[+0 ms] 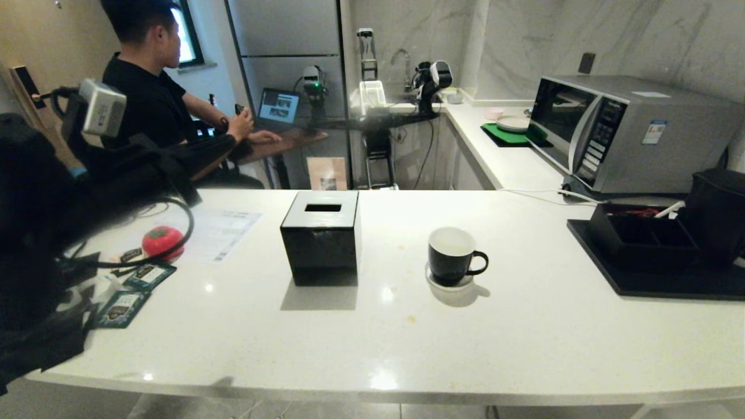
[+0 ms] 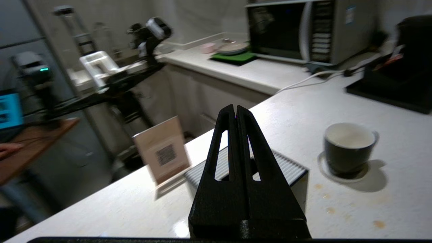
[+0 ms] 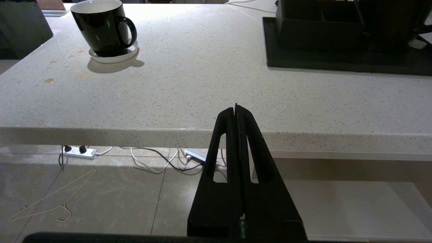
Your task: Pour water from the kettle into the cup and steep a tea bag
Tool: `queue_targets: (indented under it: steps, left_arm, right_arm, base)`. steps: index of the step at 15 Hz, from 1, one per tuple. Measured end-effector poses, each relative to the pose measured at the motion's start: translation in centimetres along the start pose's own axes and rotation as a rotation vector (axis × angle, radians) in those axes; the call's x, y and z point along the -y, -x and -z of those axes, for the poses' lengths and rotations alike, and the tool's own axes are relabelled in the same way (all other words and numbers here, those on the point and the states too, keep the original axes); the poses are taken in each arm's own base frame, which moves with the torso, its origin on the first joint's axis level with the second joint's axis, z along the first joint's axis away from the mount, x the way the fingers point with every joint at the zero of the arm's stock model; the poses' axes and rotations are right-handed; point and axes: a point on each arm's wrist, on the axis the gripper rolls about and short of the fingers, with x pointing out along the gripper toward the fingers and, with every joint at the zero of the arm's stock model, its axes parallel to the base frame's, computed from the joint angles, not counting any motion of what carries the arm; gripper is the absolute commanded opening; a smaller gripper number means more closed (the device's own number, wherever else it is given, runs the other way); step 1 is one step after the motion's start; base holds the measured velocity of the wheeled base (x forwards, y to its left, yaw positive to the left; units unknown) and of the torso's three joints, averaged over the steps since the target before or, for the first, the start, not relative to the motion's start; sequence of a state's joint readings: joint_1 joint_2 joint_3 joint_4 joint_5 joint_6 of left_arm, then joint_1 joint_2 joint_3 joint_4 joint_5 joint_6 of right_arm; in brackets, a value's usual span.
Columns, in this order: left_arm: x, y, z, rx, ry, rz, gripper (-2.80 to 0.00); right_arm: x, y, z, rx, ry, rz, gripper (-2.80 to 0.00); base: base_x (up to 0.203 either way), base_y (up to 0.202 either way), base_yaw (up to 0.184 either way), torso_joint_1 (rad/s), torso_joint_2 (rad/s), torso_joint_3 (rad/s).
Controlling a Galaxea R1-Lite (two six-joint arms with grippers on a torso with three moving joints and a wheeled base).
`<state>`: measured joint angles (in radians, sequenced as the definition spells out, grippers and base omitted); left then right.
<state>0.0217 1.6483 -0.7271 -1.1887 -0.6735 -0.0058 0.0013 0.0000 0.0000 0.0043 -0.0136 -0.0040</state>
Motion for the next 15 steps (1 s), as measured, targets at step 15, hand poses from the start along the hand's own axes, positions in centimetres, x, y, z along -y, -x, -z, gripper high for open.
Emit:
queue_targets:
  steps: [15]
  left_arm:
    - [8.2, 13.1, -0.5, -0.148, -0.205, -0.614, -2.80]
  right_arm:
    - [0.0, 0.0, 0.0, 0.000, 0.000, 0.000, -2.80]
  base:
    - [0.000, 0.000, 0.000, 0.000, 0.00, 0.000]
